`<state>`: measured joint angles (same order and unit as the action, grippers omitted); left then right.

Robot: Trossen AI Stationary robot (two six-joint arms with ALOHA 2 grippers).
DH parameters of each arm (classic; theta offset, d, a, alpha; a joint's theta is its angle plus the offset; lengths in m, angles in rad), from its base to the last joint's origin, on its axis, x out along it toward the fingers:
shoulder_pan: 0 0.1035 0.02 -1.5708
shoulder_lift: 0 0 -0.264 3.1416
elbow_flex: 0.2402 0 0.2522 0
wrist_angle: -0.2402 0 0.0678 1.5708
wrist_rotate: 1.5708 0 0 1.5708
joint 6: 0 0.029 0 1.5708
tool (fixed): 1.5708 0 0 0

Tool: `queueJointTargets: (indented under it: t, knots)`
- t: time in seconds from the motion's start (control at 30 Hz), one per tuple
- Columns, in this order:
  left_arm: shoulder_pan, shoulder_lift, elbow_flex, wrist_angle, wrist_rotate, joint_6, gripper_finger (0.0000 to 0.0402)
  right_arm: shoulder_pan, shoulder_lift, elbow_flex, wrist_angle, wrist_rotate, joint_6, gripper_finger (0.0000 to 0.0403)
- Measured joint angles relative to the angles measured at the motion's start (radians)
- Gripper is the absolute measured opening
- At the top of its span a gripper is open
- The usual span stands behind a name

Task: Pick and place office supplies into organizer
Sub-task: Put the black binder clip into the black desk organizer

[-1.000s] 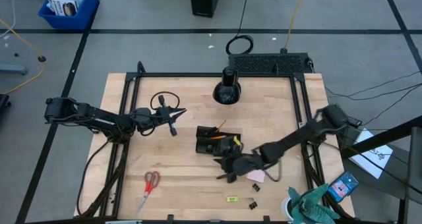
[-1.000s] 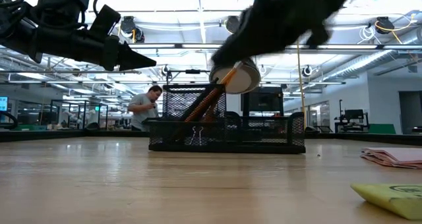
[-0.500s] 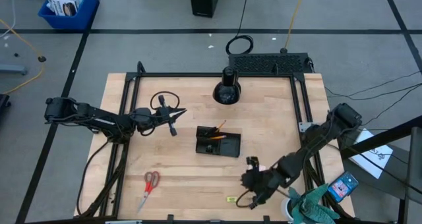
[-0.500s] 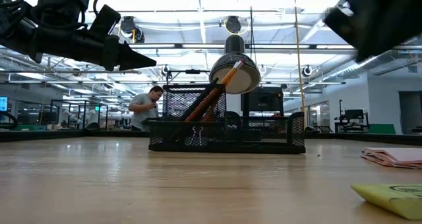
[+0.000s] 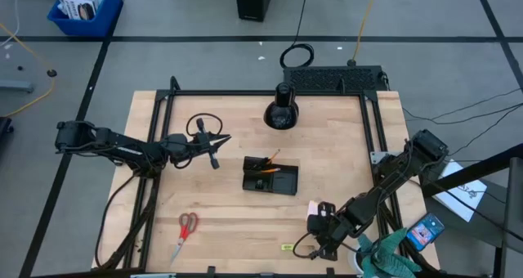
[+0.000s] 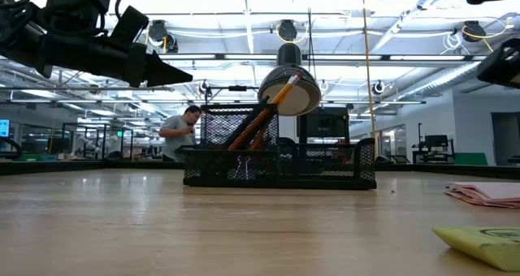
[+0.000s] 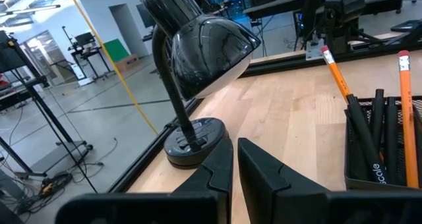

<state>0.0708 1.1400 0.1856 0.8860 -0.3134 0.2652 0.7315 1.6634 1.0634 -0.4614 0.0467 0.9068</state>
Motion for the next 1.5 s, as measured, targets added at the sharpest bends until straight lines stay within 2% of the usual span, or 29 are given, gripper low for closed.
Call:
queueJointTargets:
  t: [0.43,0.9,1.1,1.2,1.5]
  knots:
    - [0.0,0.0,0.0,0.0,0.0,0.002,0.0031,-0.009,0.081,0.006,0.015,-0.016,0.076,0.0062]
    - [0.0,0.0,0.0,0.0,0.0,0.003,0.0031,-0.018,0.079,0.004,-0.076,-0.026,0.08,0.0061]
    - [0.0,0.0,0.0,0.0,-0.001,0.003,0.0031,-0.018,0.067,0.003,-0.111,-0.022,0.045,0.0028]
    - [0.0,0.0,0.0,0.0,-0.001,0.002,0.0031,-0.015,0.045,0.001,-0.125,0.015,0.012,0.0005]
    - [0.0,0.0,0.0,0.0,-0.001,0.003,0.0031,-0.017,0.004,0.029,-0.156,0.08,-0.018,0.0]
